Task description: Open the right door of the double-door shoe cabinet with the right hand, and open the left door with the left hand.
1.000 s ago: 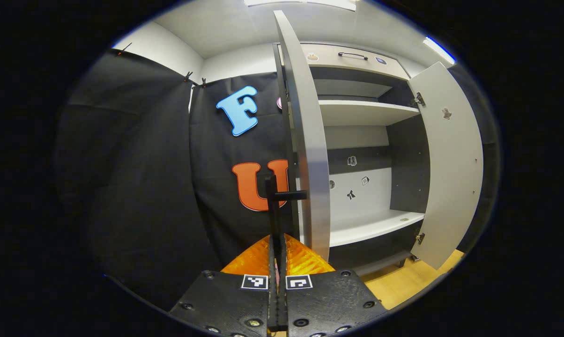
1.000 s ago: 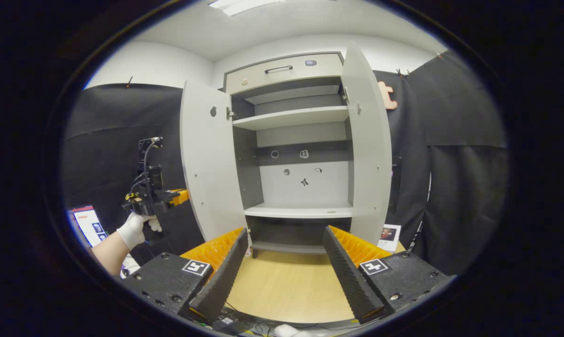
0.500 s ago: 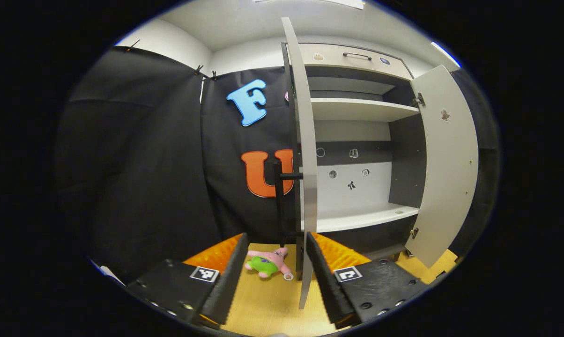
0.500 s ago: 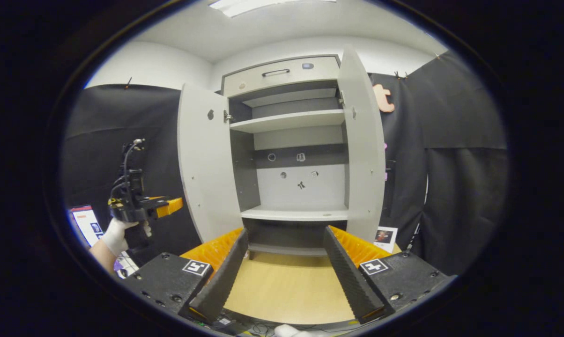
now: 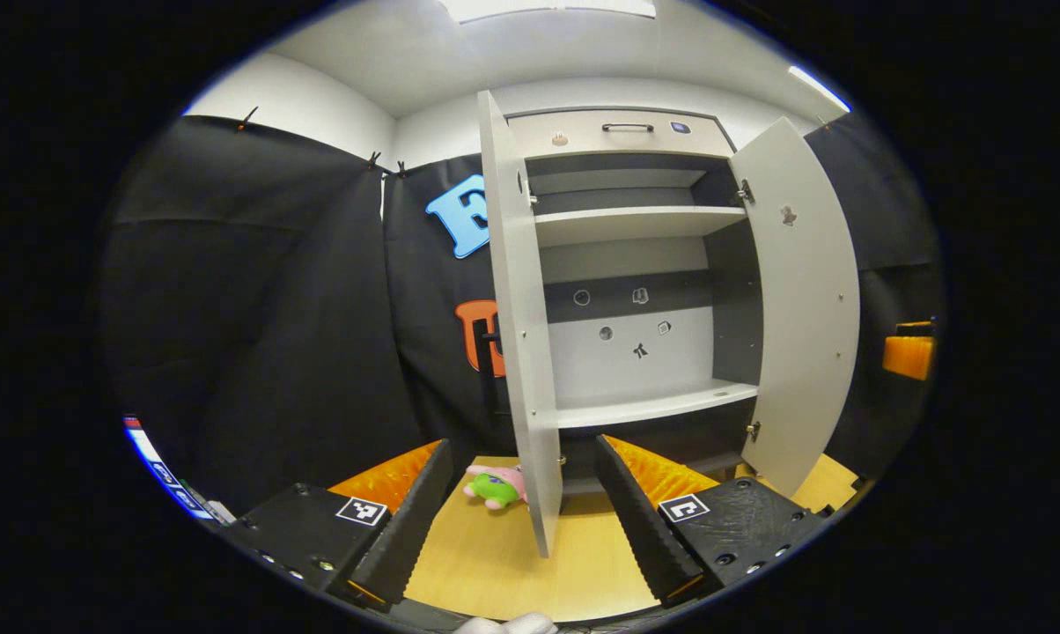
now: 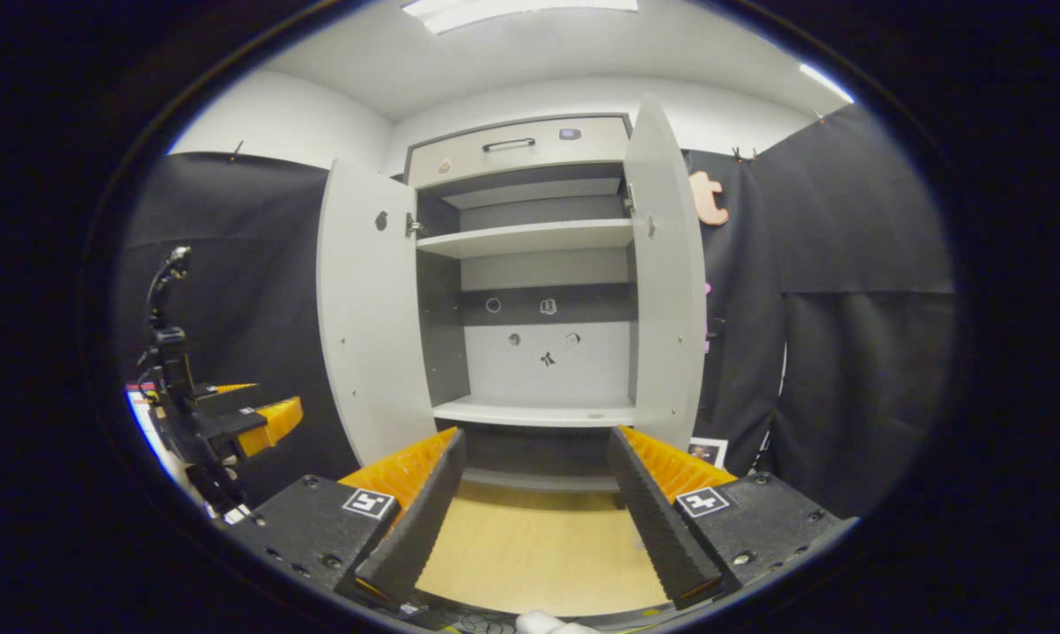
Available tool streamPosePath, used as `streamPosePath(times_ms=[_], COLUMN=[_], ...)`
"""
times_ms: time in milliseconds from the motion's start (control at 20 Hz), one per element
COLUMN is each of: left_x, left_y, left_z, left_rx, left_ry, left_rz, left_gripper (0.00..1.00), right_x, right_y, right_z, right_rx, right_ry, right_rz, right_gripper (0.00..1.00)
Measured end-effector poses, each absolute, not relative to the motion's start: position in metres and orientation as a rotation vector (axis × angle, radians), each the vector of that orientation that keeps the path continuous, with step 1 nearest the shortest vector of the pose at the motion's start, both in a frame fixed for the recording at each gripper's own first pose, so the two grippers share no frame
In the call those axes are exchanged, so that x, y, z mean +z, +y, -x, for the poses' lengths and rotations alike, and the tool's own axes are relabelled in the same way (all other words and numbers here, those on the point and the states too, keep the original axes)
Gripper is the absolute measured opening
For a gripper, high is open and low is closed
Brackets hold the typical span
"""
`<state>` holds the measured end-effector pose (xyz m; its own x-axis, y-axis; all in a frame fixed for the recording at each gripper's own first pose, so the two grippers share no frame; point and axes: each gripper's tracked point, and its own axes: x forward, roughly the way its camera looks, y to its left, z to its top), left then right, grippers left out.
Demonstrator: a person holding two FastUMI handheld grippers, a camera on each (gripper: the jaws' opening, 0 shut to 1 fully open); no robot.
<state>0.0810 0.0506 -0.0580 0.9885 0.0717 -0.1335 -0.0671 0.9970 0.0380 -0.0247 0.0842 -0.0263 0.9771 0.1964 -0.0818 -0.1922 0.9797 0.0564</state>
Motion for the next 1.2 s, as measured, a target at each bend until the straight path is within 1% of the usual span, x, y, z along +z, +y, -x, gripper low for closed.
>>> streamPosePath(times_ms=[200,250,300,400,450,500,550,600,650,700,750,800,950,1000,1100,1150,1200], left_x=[-0.034,-0.028,-0.024,-0.022,-0.022,-0.023,-0.023,-0.023,-0.023,-0.022,-0.019,-0.019,-0.018,-0.017,-0.016,-0.016,-0.016], left_y=[0.029,0.025,0.022,0.017,0.010,0.002,-0.004,-0.009,-0.011,-0.015,-0.021,-0.026,-0.037,-0.040,-0.044,-0.044,-0.044], left_z=[-0.066,-0.065,-0.064,-0.063,-0.062,-0.061,-0.061,-0.060,-0.059,-0.059,-0.059,-0.059,-0.059,-0.059,-0.059,-0.061,-0.061], left_rx=[0.049,0.044,0.045,0.050,0.040,0.025,0.014,0.009,0.007,0.003,-0.006,-0.015,-0.042,-0.051,-0.058,-0.058,-0.056], left_ry=[0.102,0.089,0.080,0.081,0.084,0.089,0.086,0.090,0.089,0.084,0.077,0.076,0.078,0.076,0.072,0.069,0.069], left_rz=[0.009,0.015,0.014,0.010,0.016,0.022,0.024,0.018,0.011,0.008,0.011,0.014,0.019,0.017,0.006,0.005,0.004], left_gripper=[0.96,0.96,0.96,0.96,0.96,0.96,0.96,0.96,0.96,1.00,1.00,0.96,0.96,0.96,0.96,0.96,0.96], right_x=[-0.022,-0.021,-0.020,-0.020,-0.020,-0.020,-0.020,-0.021,-0.022,-0.022,-0.022,-0.023,-0.027,-0.028,-0.032,-0.032,-0.032], right_y=[0.076,0.072,0.070,0.065,0.062,0.060,0.058,0.056,0.053,0.050,0.048,0.046,0.041,0.038,0.037,0.037,0.036], right_z=[0.023,0.023,0.022,0.022,0.022,0.022,0.021,0.021,0.021,0.021,0.021,0.021,0.019,0.018,0.019,0.019,0.019], right_rx=[0.160,0.147,0.139,0.115,0.105,0.099,0.094,0.088,0.080,0.074,0.068,0.062,0.048,0.039,0.035,0.031,0.029], right_ry=[0.079,0.075,0.071,0.068,0.068,0.069,0.069,0.070,0.071,0.070,0.069,0.069,0.076,0.077,0.081,0.078,0.080], right_rz=[-0.042,-0.039,-0.038,-0.043,-0.045,-0.045,-0.045,-0.045,-0.045,-0.045,-0.045,-0.046,-0.042,-0.040,-0.039,-0.040,-0.041], right_gripper=[1.00,0.97,1.00,1.00,0.97,1.00,0.97,1.00,0.97,0.97,1.00,1.00,1.00,0.97,0.97,1.00,1.00])
